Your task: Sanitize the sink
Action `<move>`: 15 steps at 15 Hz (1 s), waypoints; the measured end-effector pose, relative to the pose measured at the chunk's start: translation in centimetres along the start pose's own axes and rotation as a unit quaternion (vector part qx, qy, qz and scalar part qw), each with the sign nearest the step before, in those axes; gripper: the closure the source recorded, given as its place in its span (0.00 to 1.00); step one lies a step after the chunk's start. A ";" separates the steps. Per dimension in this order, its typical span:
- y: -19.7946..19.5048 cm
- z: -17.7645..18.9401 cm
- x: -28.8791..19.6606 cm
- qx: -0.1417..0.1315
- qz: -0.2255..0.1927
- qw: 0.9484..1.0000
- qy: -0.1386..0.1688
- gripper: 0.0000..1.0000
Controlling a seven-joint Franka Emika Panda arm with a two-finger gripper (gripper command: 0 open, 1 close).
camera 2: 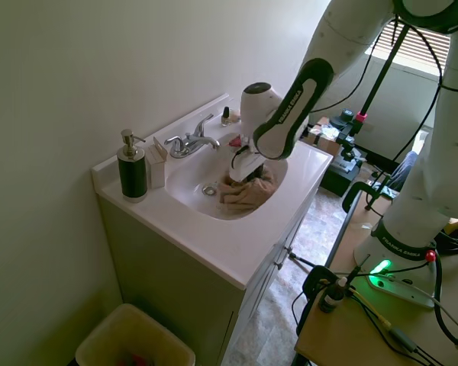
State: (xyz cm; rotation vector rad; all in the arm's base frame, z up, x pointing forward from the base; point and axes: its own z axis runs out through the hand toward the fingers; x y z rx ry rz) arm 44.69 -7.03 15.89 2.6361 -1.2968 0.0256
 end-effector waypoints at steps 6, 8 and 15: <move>0.0 0.3 0.6 0.033 -0.080 0.990 0.115 1.00; 0.1 0.6 0.1 0.061 -0.080 0.985 0.143 1.00; -0.7 2.6 -1.8 0.111 -0.048 0.975 0.189 1.00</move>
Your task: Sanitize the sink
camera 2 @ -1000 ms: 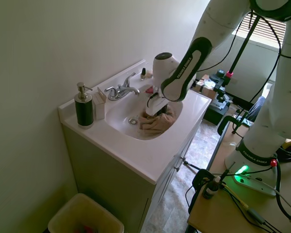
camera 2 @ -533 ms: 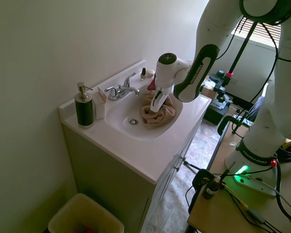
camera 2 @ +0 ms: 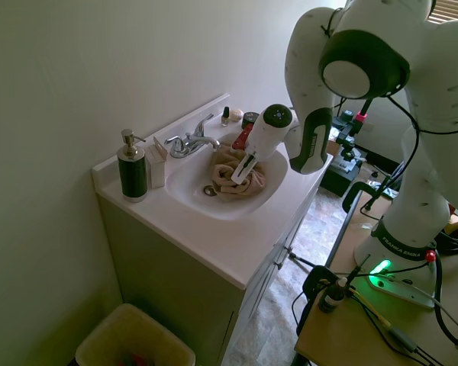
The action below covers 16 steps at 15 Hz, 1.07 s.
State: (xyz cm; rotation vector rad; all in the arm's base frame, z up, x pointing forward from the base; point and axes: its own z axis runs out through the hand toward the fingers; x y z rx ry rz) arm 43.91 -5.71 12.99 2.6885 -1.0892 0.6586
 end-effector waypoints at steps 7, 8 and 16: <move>-2.0 0.7 -4.0 0.042 0.039 0.998 0.037 1.00; -2.4 0.7 -4.6 0.044 0.054 0.997 0.041 1.00; -8.0 -1.5 -8.5 0.062 0.167 0.984 -0.006 1.00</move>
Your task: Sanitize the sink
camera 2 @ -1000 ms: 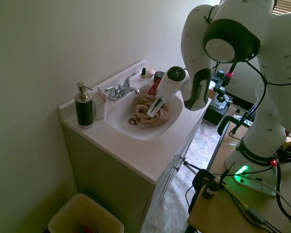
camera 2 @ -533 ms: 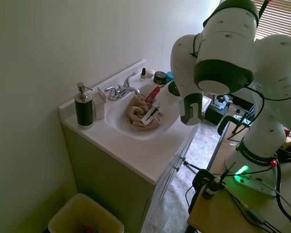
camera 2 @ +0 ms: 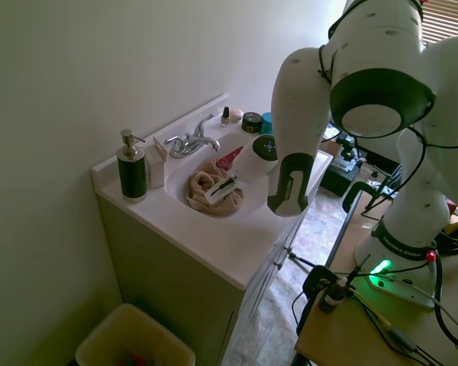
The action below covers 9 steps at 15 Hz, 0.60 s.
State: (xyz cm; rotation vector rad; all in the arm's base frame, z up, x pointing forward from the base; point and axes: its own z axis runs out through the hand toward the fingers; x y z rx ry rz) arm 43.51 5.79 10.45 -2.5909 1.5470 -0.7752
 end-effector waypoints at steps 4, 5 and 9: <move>-1.6 -1.9 -2.3 0.008 0.058 0.998 -0.038 1.00; -1.7 -2.7 -2.7 0.010 0.071 0.996 -0.050 1.00; -1.1 -6.8 -2.9 0.000 0.083 0.990 -0.118 1.00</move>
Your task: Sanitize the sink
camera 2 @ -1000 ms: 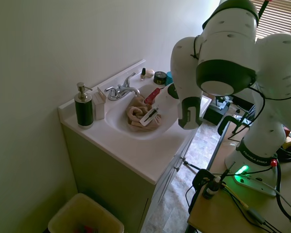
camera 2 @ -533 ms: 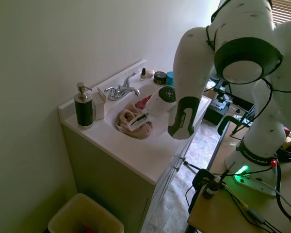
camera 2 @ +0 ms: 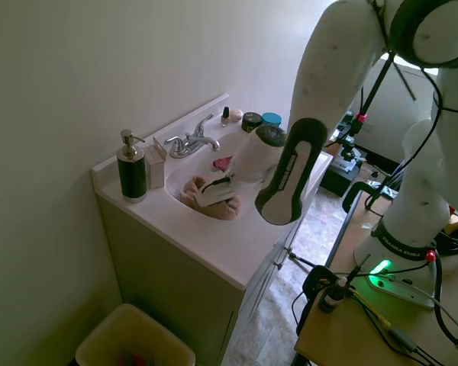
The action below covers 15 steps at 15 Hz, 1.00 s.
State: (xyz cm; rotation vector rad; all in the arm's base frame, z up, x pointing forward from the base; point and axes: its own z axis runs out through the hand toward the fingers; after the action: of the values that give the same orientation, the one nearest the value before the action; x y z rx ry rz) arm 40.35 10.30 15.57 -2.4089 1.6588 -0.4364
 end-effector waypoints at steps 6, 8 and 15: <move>-1.1 -4.2 -0.9 -0.047 0.010 0.996 -0.072 1.00; -1.3 -5.0 -0.6 -0.055 -0.002 0.994 -0.095 1.00; -2.6 -11.0 0.2 -0.048 -0.148 0.978 -0.141 1.00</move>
State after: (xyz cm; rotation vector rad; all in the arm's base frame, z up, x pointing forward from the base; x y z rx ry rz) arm 38.99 11.22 26.73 -2.6499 1.2367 -0.0481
